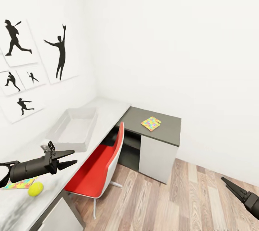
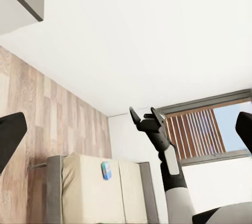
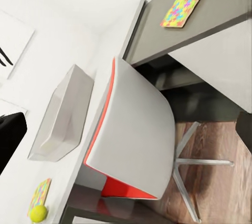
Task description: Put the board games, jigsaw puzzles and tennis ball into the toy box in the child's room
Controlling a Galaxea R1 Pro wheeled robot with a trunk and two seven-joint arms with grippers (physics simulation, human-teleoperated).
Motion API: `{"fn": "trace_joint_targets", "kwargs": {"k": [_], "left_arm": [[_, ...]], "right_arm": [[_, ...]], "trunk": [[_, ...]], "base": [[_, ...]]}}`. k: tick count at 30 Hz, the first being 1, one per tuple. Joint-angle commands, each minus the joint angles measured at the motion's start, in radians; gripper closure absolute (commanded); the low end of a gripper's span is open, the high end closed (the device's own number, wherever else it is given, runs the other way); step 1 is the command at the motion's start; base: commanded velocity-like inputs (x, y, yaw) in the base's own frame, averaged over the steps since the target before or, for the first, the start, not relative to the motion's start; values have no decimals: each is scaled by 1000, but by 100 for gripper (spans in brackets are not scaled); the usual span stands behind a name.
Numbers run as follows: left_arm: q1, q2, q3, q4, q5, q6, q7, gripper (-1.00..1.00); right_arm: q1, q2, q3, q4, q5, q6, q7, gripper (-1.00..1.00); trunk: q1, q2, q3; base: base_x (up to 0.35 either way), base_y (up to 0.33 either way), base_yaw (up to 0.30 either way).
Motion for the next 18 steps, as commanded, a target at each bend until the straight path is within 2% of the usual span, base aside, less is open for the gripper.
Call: {"fn": "trace_joint_targets", "kwargs": {"k": [1,18], "left_arm": [[-2,1,-2,1,-4,1,-7,-100],[-2,1,-4,1,-4,1,-7,-100]], "right_arm": [[0,0,-1,0,-2,5,1,-100],[0,0,-2,3,-2,4,1,-100]], "trunk": [[1,-2,-2],[1,-2,-2]], "base": [[0,0,-281],[0,0,-281]]}}
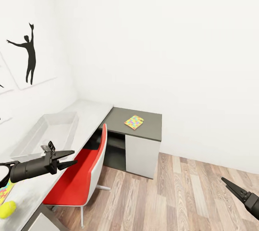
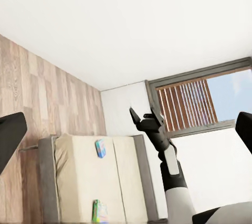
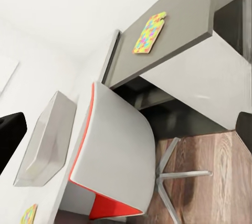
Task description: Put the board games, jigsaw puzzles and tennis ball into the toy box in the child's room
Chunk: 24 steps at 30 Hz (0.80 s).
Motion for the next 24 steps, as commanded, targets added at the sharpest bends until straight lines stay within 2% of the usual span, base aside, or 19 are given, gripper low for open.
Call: {"fn": "trace_joint_targets", "kwargs": {"k": [1,24], "left_arm": [[-2,1,-2,1,-4,1,-8,-100],[-2,1,-2,1,-4,1,-8,-100]], "right_arm": [[0,0,-1,-1,-2,5,1,-100],[0,-1,-3,-1,-2,7,2,-100]], "trunk": [[1,-2,-2],[1,-2,-2]], "base": [[0,0,-281],[0,0,-281]]}}
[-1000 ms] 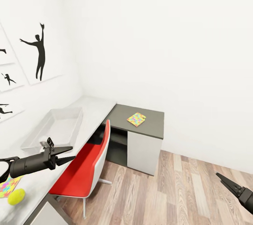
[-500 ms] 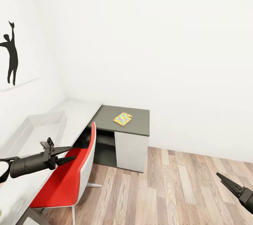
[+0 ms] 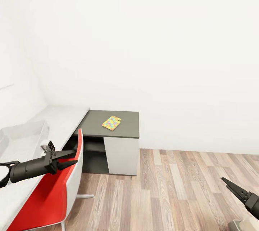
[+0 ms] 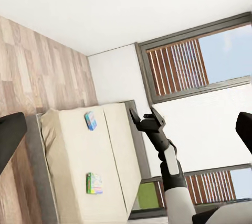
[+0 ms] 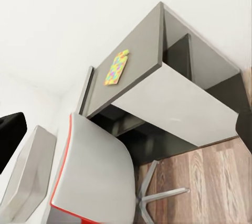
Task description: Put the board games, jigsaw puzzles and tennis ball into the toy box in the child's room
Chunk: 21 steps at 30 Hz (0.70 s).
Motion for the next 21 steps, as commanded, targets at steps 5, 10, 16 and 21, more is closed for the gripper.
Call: {"fn": "trace_joint_targets", "kwargs": {"k": [5,10,16,21], "left_arm": [[-2,1,-2,1,-4,1,-8,-100],[-2,1,-2,1,-4,1,-8,-100],[-2,1,-2,1,-4,1,-8,-100],[-2,1,-2,1,-4,1,-8,-100]], "right_arm": [[0,0,-1,-1,-2,5,1,-100],[0,0,-1,-1,-2,5,0,-100],[0,0,-1,-1,-2,5,-1,-100],[0,0,-1,-1,-2,5,-1,-100]], "trunk": [[1,-2,-2],[1,-2,-2],[1,-2,-2],[1,-2,-2]], "base": [[0,0,-281],[0,0,-281],[0,0,-281],[0,0,-281]]}}
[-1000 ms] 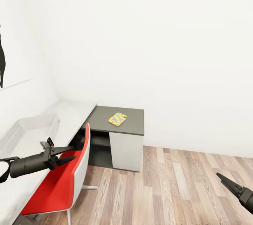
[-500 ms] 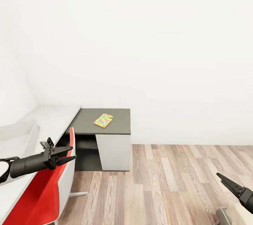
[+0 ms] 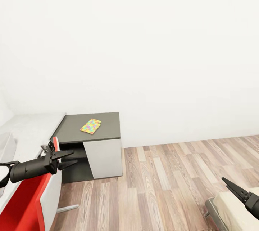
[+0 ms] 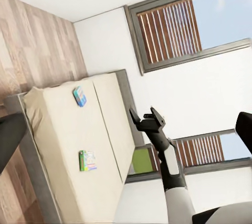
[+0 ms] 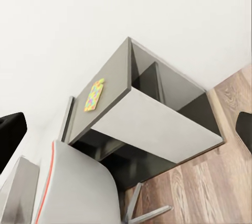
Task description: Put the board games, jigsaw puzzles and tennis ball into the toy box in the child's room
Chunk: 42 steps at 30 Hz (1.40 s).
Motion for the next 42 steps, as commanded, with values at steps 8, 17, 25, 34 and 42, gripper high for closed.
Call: {"fn": "trace_joint_targets", "kwargs": {"k": [8,17,25,34,42], "left_arm": [[-2,1,-3,1,-4,1,-7,-100],[-2,-1,-4,1,-4,1,-7,-100],[-2,-1,-6,1,-5,1,-7,-100],[-2,-2,-10,2,-7,0,-6,-100],[-2,-4,-10,2,-7,0,-5,-100]], "right_arm": [[0,0,-1,-1,-2,5,0,-100],[0,0,0,-1,-1,5,-2,-100],[0,0,0,-1,-1,5,-2,-100],[0,0,1,-1,-1,3,-5,-100],[0,0,2,-1,1,3,-6,-100]], "trunk": [[1,-2,-2],[1,-2,-2],[1,-2,-2],[1,-2,-2],[1,-2,-2]], "base": [[0,0,-281],[0,0,-281],[0,0,-281],[0,0,-281],[0,0,-281]]}}
